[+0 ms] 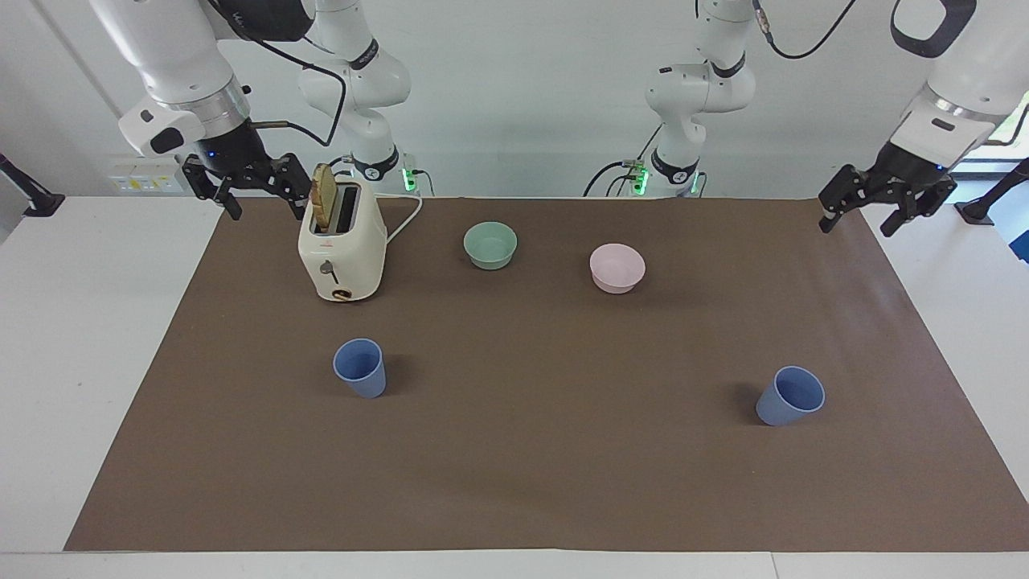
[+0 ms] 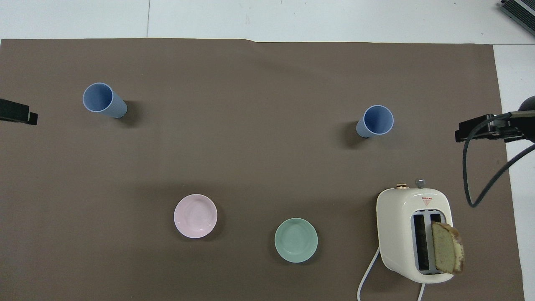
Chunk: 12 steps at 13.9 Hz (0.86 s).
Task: Stack blue cups with both arms
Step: 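Reach the left gripper to the blue cup nearest it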
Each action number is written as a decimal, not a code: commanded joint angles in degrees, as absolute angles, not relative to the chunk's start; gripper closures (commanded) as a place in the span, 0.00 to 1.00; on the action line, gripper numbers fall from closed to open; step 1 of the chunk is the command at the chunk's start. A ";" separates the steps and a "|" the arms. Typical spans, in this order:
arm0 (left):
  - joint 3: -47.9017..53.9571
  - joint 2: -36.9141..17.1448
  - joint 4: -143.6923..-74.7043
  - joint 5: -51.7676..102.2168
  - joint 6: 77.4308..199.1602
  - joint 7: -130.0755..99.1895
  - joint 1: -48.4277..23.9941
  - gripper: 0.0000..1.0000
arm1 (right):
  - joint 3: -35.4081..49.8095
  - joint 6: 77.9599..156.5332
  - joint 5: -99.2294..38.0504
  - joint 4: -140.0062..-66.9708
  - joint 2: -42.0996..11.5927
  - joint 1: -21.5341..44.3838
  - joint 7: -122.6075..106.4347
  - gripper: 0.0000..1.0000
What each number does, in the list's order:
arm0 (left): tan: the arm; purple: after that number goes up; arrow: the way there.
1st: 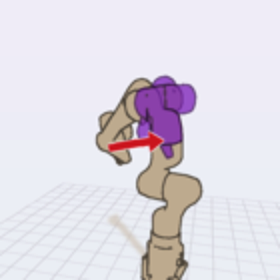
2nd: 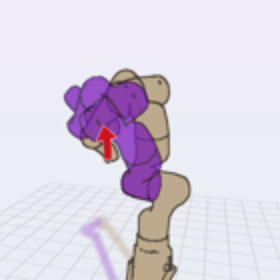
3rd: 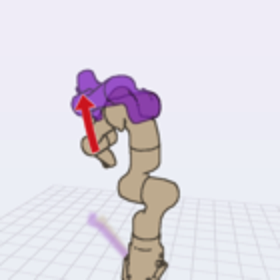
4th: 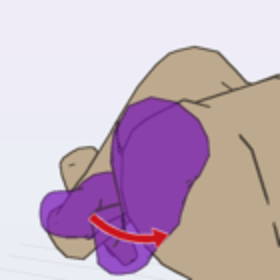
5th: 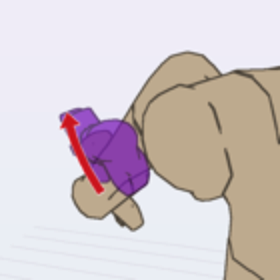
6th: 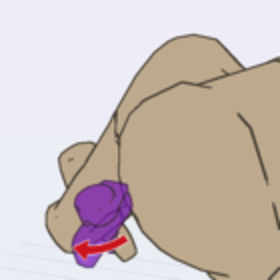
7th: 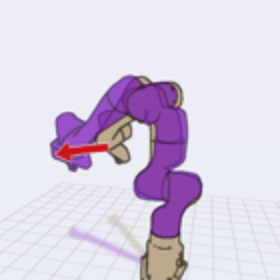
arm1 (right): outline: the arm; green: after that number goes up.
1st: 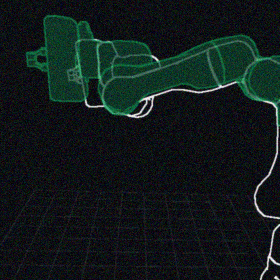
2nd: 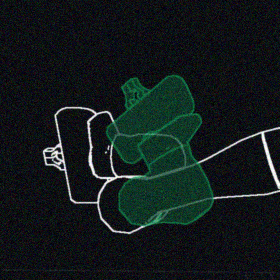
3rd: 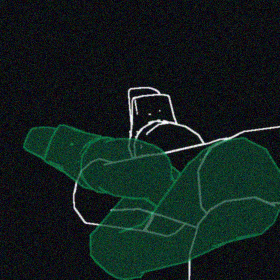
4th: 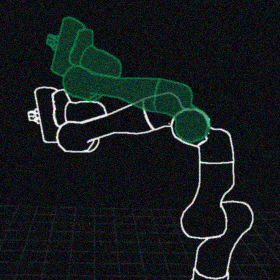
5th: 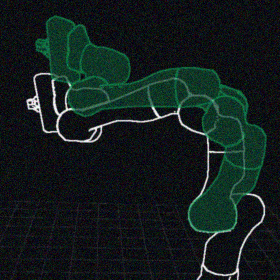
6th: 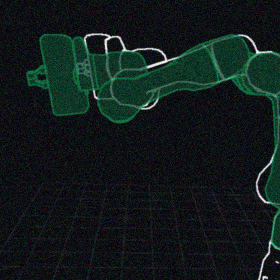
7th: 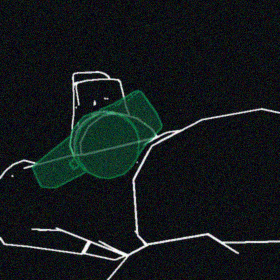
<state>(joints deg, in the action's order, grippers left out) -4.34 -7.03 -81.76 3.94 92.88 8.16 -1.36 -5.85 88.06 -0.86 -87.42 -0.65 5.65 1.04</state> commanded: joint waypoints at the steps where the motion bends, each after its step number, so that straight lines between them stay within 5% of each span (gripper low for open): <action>1: -3.96 -15.19 -76.90 4.75 98.50 9.31 0.00 0.00 | -6.33 87.54 -1.76 -87.28 -0.35 5.71 -0.44 0.00; 7: -3.52 -25.65 -78.57 7.02 112.91 14.67 2.63 0.00 | -6.33 87.54 -1.76 -87.28 -0.35 5.71 -0.53 0.00; 12: -3.43 -28.21 -83.57 9.05 119.71 14.85 2.11 0.00 | -6.33 87.54 -1.76 -87.28 -0.35 5.71 -0.53 0.00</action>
